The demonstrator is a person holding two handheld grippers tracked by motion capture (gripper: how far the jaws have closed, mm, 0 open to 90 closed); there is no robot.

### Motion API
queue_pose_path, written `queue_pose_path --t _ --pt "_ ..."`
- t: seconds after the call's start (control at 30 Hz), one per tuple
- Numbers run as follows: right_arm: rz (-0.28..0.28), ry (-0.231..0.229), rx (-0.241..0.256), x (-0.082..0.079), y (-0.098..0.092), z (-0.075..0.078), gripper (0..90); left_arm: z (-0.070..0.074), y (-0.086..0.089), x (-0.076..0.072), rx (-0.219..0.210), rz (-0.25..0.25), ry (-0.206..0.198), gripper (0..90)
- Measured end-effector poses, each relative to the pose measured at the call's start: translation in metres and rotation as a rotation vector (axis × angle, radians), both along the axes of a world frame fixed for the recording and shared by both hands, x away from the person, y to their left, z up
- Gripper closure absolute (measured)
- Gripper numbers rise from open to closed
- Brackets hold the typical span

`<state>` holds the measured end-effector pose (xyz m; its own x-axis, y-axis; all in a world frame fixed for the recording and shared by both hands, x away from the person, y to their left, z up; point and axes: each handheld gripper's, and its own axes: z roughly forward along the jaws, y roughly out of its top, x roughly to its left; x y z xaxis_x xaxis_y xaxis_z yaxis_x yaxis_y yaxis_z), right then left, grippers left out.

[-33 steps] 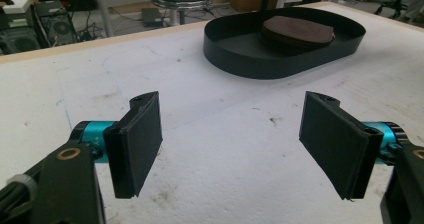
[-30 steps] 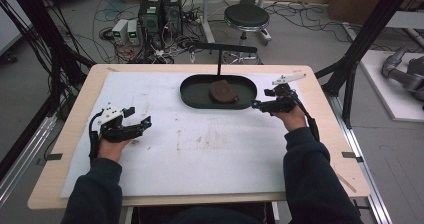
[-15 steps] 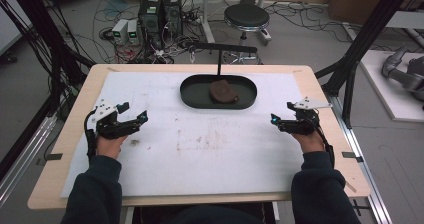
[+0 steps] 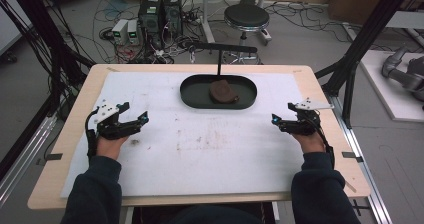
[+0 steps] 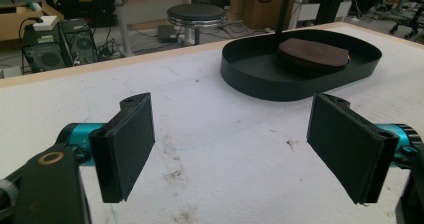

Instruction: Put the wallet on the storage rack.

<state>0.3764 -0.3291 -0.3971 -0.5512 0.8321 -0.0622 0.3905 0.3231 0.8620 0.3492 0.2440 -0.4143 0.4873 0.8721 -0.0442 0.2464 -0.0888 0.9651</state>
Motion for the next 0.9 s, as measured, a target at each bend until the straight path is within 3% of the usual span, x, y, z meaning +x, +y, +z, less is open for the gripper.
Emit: queue_pose_path --t 0.9 --pt "-0.007 0.014 -0.009 -0.0015 0.0001 -0.0027 20.4 -0.0003 -0.0025 -0.0005 0.011 -0.016 0.014 19.6"
